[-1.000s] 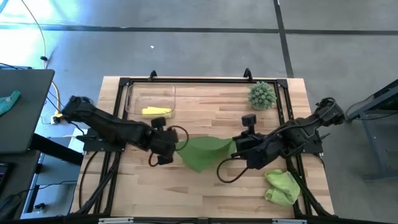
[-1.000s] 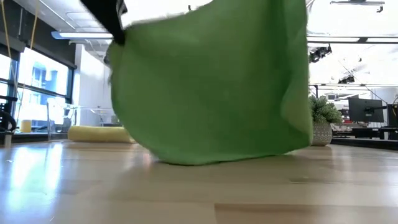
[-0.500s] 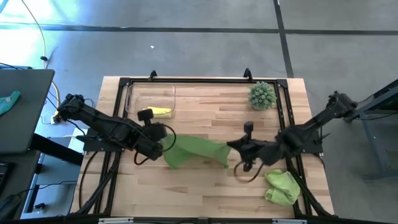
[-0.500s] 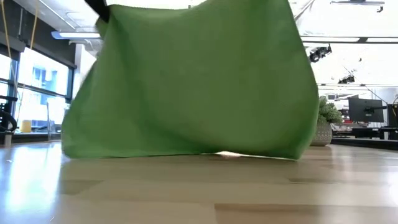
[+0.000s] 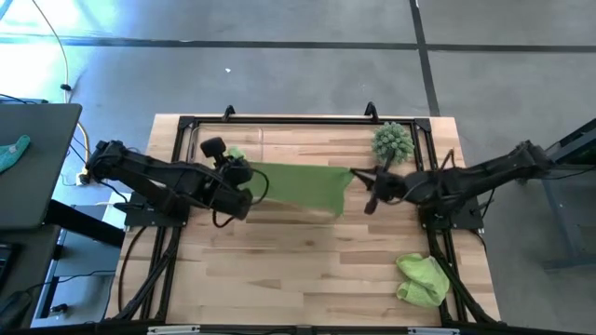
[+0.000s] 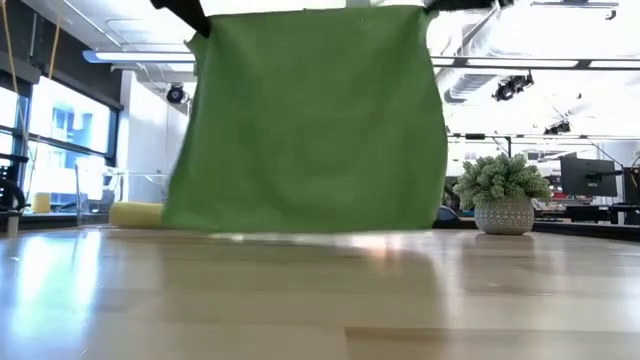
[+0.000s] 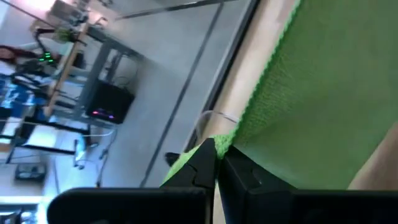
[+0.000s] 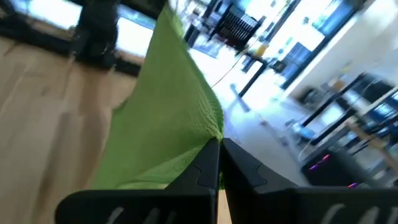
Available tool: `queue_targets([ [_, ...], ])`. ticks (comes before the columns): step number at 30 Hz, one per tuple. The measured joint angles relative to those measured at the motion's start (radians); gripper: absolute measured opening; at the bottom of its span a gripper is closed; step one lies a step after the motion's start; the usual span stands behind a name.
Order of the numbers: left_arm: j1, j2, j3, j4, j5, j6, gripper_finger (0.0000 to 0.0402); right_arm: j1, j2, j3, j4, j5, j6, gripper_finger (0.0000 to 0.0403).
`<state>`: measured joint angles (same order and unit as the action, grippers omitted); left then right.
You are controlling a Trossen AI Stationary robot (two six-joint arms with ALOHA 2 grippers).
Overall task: Roll microfiber towels into tight, uniform cylinder then place into a basket
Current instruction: Fold the green microfiber cloth
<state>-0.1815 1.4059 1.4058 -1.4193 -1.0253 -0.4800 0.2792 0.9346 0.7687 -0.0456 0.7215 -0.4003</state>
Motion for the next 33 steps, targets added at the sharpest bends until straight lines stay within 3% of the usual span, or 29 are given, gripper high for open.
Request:
queue_targets([
  [5, 0.017, 0.0, 0.025, 0.005, 0.01, -0.005, 0.0, -0.028, 0.004, 0.13, -0.164, -0.168, 0.039, 0.0],
  [8, 0.003, 0.0, 0.024, 0.006, 0.127, -0.076, 0.0, -0.027, 0.019, 0.153, -0.282, -0.288, 0.196, 0.0],
  [12, -0.033, 0.009, -0.05, 0.103, 0.334, -0.179, 0.0, 0.018, 0.072, 0.069, -0.359, -0.319, 0.376, 0.0],
  [20, -0.157, 0.116, -0.252, 0.425, 0.639, -0.196, 0.0, 0.147, 0.219, -0.151, -0.105, -0.431, 0.612, 0.0],
  [25, -0.227, 0.198, -0.255, 0.516, 0.721, -0.232, 0.0, 0.192, 0.317, -0.183, 0.023, -0.528, 0.74, 0.0],
  [33, -0.268, 0.269, -0.255, 0.656, 0.977, -0.216, 0.0, 0.256, 0.446, -0.183, 0.162, -0.685, 0.895, 0.0],
])
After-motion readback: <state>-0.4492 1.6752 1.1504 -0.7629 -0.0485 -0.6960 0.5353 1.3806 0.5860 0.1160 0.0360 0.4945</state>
